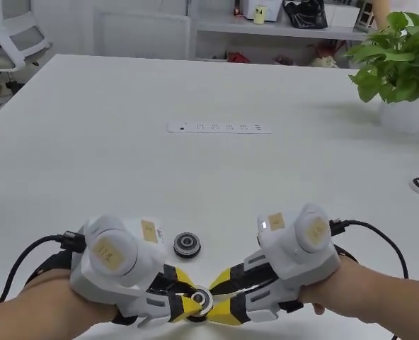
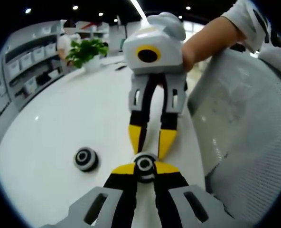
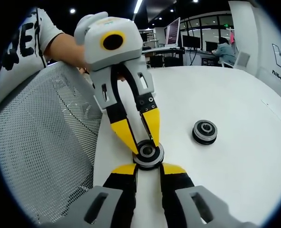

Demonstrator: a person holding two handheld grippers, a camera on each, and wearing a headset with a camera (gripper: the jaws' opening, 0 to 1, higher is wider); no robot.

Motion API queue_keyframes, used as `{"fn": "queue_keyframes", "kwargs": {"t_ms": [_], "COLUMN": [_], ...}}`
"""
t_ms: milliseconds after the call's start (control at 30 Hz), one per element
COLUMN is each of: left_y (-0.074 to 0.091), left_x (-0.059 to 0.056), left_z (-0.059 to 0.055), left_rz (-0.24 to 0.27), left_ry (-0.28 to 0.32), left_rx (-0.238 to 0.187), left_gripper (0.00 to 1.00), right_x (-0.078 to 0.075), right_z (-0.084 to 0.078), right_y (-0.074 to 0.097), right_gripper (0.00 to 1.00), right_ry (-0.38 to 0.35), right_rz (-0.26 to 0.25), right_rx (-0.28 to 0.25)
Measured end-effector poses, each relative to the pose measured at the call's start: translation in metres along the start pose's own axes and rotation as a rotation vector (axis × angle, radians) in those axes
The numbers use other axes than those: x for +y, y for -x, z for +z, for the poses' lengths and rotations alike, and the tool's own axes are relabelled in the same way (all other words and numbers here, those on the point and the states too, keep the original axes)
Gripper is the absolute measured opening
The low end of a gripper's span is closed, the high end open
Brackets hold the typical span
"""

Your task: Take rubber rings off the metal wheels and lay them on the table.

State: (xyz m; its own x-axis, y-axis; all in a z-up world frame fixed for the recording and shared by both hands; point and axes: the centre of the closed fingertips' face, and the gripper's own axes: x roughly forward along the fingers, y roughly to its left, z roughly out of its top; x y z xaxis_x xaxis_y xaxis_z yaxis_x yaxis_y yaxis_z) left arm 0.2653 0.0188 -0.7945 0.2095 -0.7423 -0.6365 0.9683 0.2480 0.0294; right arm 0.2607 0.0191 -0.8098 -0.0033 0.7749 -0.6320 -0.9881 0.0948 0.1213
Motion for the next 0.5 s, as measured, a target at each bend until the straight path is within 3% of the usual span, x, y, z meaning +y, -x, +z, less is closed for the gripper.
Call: {"fn": "queue_keyframes", "kwargs": {"t_ms": [500], "left_y": [0.0007], "left_x": [-0.0001], "left_z": [-0.0004], "left_rz": [0.004], "left_ry": [0.01], "left_rx": [-0.001], "left_gripper": [0.13], "right_x": [0.0004], "right_z": [-0.0005], "right_y": [0.001], "right_gripper": [0.14], "right_ry": [-0.012], "right_rz": [-0.001], "right_rx": [0.007]}}
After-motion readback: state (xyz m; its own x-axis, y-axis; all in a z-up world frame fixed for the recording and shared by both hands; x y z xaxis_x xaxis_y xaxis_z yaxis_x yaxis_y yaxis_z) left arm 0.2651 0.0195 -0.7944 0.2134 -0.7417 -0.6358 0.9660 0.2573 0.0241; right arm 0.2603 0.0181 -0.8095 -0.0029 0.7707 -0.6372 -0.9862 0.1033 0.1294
